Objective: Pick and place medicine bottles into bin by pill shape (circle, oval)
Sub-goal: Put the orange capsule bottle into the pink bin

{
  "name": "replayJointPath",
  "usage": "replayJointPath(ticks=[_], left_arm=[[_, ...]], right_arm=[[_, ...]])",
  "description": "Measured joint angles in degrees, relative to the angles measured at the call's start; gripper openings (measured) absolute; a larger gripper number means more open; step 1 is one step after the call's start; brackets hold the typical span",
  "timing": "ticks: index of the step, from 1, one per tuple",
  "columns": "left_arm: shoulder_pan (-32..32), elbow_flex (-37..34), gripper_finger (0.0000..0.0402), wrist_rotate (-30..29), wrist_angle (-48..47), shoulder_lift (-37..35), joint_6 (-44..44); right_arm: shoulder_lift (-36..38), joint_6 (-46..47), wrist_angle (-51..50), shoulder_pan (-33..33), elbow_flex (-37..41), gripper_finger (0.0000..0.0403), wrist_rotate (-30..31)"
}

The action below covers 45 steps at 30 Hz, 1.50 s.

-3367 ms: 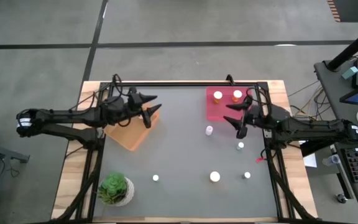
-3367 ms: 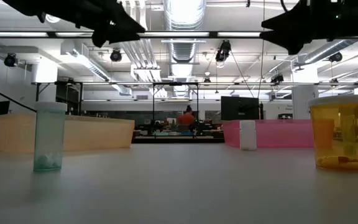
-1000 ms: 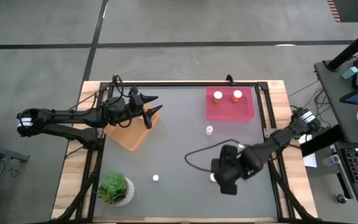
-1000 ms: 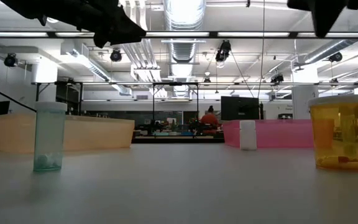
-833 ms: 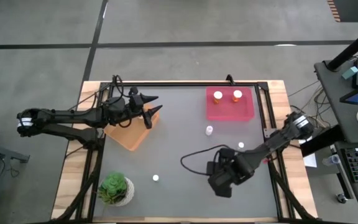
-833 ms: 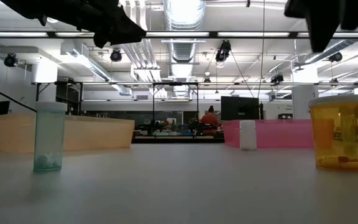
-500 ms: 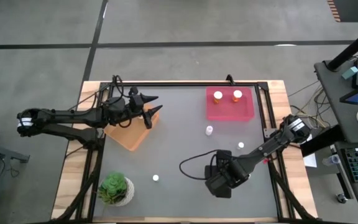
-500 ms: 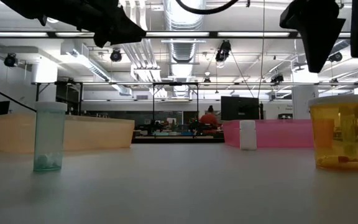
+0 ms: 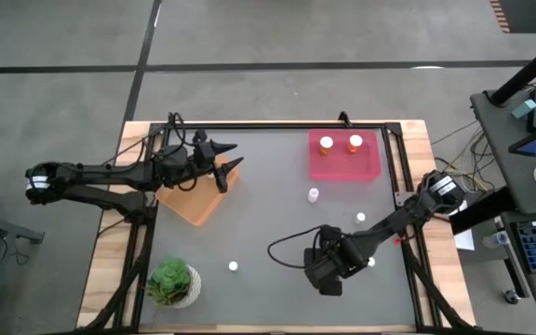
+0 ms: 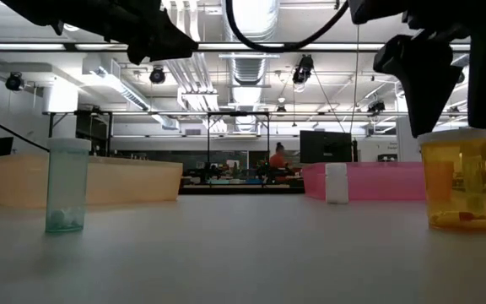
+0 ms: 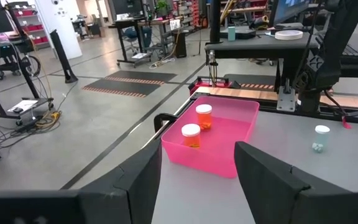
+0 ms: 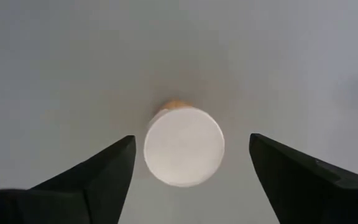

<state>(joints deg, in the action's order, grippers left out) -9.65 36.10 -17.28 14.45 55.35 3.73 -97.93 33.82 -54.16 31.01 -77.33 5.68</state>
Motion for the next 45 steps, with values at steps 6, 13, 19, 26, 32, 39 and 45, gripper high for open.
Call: replayJointPath(ticks=[6, 13, 19, 26, 32, 39, 45], left_arm=[[0.0, 0.0, 0.0187, 0.0, -0.44, 0.0, -0.03], [0.0, 0.0, 0.0187, 0.0, -0.49, 0.02, 0.0], [0.0, 0.0, 0.0187, -0.02, -0.47, 0.02, 0.13], [0.0, 0.0, 0.0187, -0.02, -0.47, 0.02, 0.11], [0.0, 0.0, 0.0187, -0.02, -0.45, 0.02, 0.07], [0.02, 0.0, 0.0187, -0.04, -0.4, 0.02, 0.04], [0.02, 0.0, 0.0187, -0.04, -0.36, 0.02, 0.04]], right_arm=[[0.02, 1.08, 2.51, -1.13, 2.37, 0.0297, -2.26], [0.04, 1.66, 3.74, -1.91, 2.9, 0.0279, -3.14], [0.04, 2.17, 3.85, -1.93, 2.9, 0.0234, -3.13], [0.05, 2.14, 4.03, -1.91, 2.9, 0.0205, -3.16], [1.81, 1.42, 3.79, -2.12, 2.9, 0.0211, -3.2], [7.79, 1.57, 2.75, -5.66, 2.9, 0.0212, -3.14], [13.39, -0.75, -1.8, -12.41, 2.87, 0.0212, -2.71]])
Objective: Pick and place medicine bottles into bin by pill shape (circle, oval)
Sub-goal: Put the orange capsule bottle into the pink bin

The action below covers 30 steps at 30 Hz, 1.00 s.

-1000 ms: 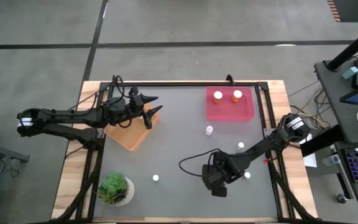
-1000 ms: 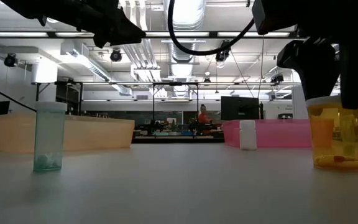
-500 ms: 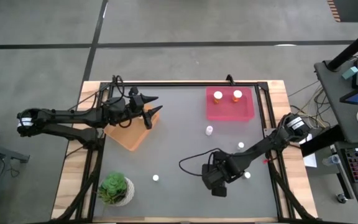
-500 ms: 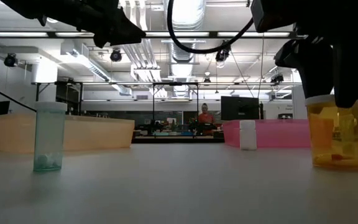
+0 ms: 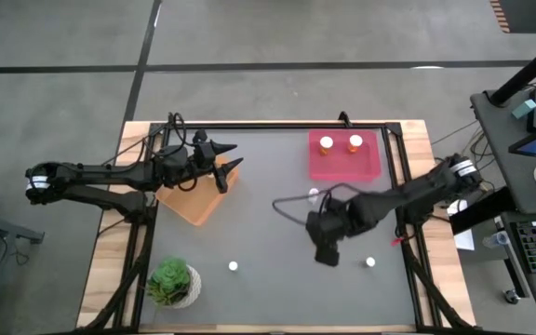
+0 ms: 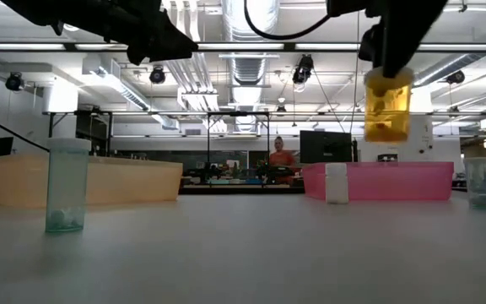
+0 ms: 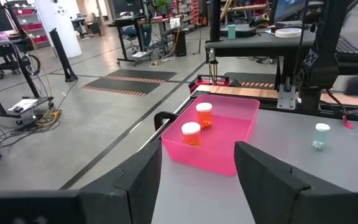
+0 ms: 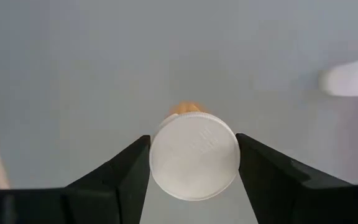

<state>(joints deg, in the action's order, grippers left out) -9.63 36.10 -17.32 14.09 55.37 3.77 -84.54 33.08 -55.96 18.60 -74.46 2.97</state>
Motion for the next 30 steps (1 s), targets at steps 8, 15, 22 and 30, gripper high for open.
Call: replayJointPath(ticks=[8, 15, 22, 30], left_arm=[[0.0, 0.0, 0.0187, 0.0, 0.02, 0.0, 0.0], [-0.02, 0.0, 0.0187, 0.0, 0.09, 0.0, 0.06], [-0.02, 0.0, 0.0187, -0.02, 0.48, 0.0, 1.4], [-0.02, 0.0, 0.0187, -0.02, 0.48, 0.0, 1.73]], right_arm=[[7.73, -9.09, -6.36, -13.82, 0.0, 0.0212, 0.14], [10.1, -17.82, -11.59, -28.68, -0.02, 0.0212, 0.23], [5.97, -32.73, -10.9, -41.73, -0.02, 0.0212, -0.68], [1.91, -42.1, -8.25, -53.06, -0.02, 0.0212, -6.15]])
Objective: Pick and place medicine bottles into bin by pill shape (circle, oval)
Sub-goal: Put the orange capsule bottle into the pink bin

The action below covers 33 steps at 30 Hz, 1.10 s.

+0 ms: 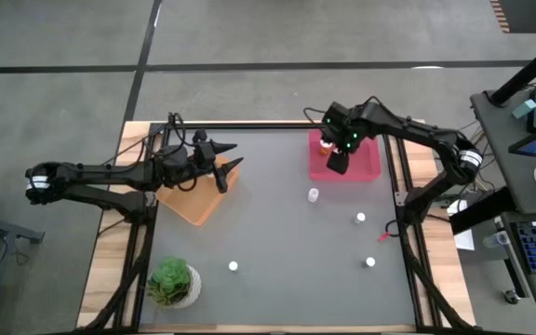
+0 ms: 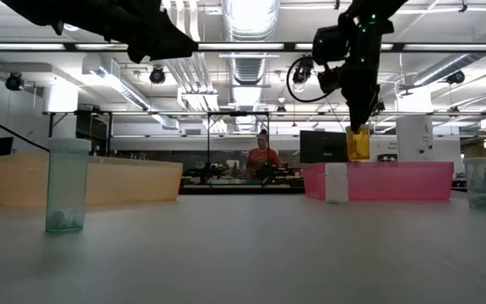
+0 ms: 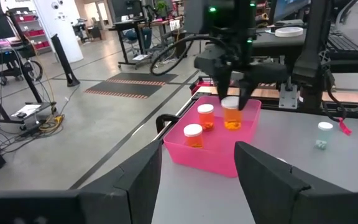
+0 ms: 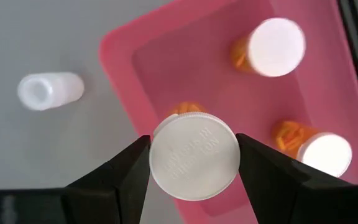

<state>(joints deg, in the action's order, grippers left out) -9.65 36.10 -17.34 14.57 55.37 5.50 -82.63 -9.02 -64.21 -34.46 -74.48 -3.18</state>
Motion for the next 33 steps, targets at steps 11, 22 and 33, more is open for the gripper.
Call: replayJointPath(ticks=[11, 22, 33], left_arm=[[0.0, 0.0, 0.0187, -0.02, -0.02, 0.0, 1.33], [0.0, 0.0, 0.0187, -0.02, -0.04, 0.0, 1.31], [0.0, 0.0, 0.0187, -0.02, -0.04, 0.0, 1.29]], right_arm=[[0.11, -4.58, 3.74, -7.74, 1.47, 0.0212, -3.06], [0.11, -5.89, 12.89, -8.9, 11.45, 0.0212, -2.91], [0.11, -6.54, 15.7, -8.87, 15.53, 0.0212, -2.88]])
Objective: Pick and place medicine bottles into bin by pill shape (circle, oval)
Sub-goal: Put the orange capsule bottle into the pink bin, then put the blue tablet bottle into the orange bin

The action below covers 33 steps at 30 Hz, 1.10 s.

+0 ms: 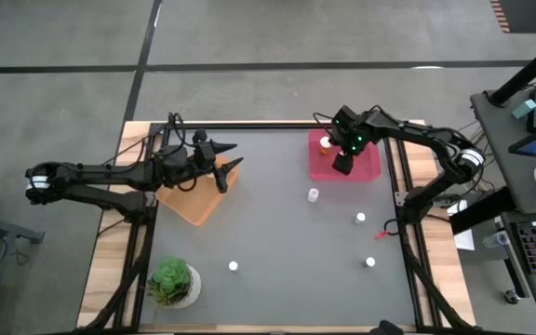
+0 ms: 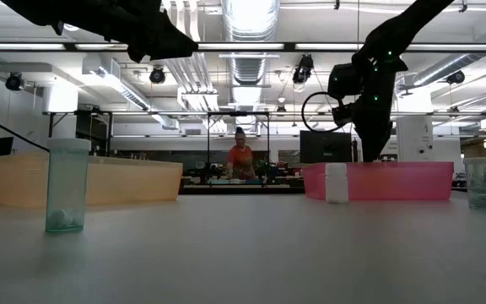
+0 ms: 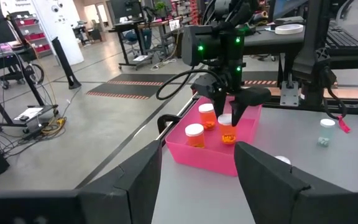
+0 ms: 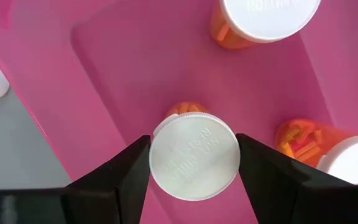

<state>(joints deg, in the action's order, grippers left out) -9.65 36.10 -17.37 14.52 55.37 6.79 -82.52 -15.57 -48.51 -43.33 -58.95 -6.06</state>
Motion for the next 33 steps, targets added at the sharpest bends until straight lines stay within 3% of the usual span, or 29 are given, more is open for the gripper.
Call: replayJointPath(ticks=[4, 11, 16, 24, 33], left_arm=[[0.0, 0.0, 0.0187, 0.0, 0.0, 0.0, -0.02], [0.0, 0.0, 0.0187, 0.0, 0.02, 0.0, -0.02], [0.0, 0.0, 0.0187, 0.02, 0.02, 0.0, -0.02], [-0.01, 0.0, 0.0187, 0.01, 0.0, 0.0, -0.14], [-0.01, 0.0, 0.0187, 0.02, 0.0, 0.0, -0.39]], right_arm=[[0.0, -0.03, 0.07, 0.0, 0.08, 0.0221, 0.02], [-0.02, 0.4, -0.34, 0.0, -1.64, 0.0274, 0.1], [0.53, 0.19, -4.31, 0.07, -5.68, 0.0299, 4.14], [8.9, 5.03, -2.45, 3.15, -6.37, 0.0286, 4.47], [24.12, 13.17, 10.62, 15.95, 3.66, 0.026, 4.53]])
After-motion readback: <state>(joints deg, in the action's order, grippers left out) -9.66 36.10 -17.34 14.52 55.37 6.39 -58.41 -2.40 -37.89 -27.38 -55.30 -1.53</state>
